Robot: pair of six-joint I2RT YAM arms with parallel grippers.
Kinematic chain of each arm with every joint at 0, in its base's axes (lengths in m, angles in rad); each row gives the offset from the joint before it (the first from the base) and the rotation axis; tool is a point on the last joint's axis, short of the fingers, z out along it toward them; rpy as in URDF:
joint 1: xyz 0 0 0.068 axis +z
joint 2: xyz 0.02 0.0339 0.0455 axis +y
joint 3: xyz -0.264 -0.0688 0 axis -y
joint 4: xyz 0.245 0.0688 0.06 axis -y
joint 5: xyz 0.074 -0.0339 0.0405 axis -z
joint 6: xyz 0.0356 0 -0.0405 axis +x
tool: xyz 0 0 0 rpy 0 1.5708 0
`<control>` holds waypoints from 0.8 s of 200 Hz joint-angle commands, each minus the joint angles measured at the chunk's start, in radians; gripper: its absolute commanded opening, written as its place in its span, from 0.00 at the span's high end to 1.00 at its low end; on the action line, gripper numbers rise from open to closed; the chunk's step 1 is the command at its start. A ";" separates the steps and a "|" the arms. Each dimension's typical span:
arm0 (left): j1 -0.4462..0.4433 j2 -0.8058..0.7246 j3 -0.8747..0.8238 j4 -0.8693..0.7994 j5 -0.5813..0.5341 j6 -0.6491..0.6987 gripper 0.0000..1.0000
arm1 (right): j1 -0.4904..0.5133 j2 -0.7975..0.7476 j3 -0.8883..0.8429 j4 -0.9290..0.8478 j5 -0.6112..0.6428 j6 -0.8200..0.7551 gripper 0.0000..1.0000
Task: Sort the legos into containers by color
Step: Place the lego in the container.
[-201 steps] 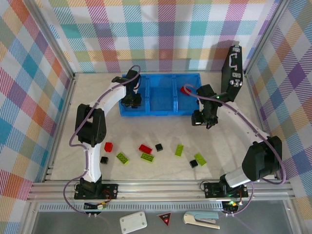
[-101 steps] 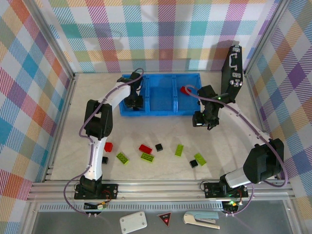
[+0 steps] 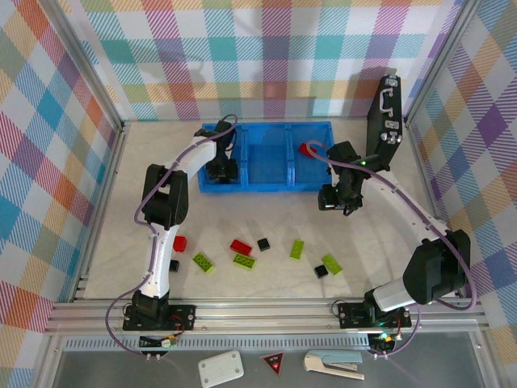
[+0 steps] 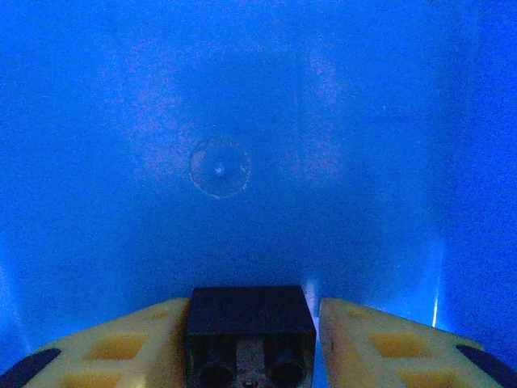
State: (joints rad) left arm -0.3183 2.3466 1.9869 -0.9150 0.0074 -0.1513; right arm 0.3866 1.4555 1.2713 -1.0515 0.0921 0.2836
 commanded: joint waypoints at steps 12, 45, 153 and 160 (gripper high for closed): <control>0.005 -0.048 0.027 -0.034 0.022 0.007 0.55 | 0.009 0.002 0.009 -0.007 -0.026 0.005 0.48; 0.005 -0.079 0.027 -0.050 0.031 0.004 0.54 | 0.019 0.005 0.010 -0.006 -0.028 0.014 0.48; 0.009 -0.291 -0.094 -0.076 0.018 0.014 0.54 | 0.085 0.030 -0.010 0.013 -0.027 0.074 0.48; 0.009 -0.310 -0.114 -0.080 0.015 0.018 0.54 | 0.092 0.032 -0.012 0.012 -0.027 0.083 0.48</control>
State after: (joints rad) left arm -0.3180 2.1185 1.9240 -0.9451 0.0292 -0.1513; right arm 0.4561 1.4685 1.2713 -1.0386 0.0769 0.3252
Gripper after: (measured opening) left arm 0.461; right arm 0.519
